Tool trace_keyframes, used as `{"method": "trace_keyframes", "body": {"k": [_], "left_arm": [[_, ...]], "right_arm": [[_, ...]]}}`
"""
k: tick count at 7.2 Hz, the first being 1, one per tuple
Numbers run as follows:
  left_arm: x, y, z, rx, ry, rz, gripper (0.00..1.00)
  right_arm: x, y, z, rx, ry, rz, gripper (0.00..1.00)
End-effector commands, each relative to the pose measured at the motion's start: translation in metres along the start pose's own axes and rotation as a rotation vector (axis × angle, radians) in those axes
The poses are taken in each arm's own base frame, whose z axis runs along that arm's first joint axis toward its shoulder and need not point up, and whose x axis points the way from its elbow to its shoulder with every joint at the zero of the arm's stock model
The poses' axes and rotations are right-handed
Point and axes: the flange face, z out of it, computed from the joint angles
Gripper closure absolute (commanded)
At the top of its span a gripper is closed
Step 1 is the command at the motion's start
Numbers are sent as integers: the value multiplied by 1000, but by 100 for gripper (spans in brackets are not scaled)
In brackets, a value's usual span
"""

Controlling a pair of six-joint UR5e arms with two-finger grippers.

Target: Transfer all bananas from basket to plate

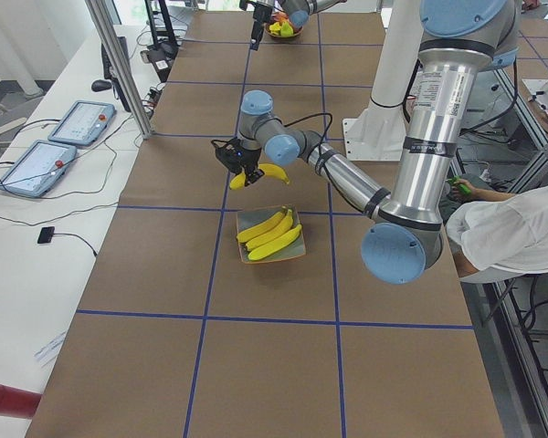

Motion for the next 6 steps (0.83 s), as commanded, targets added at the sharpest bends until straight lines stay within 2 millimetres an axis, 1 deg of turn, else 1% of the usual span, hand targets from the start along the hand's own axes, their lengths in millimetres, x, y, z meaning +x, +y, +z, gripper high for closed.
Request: {"method": "trace_keyframes", "body": {"k": [1, 3, 4, 6], "left_arm": [[0, 2, 5, 3, -135, 108, 100], [-7, -5, 17, -3, -204, 196, 100], [-10, -10, 25, -3, -232, 211, 100], [-11, -14, 28, 2, -244, 169, 100]], "right_arm": [[5, 0, 0, 2, 8, 6, 0], [4, 1, -1, 2, 6, 4, 0], [4, 1, -1, 4, 6, 4, 0], [6, 1, -1, 3, 9, 6, 0]]}}
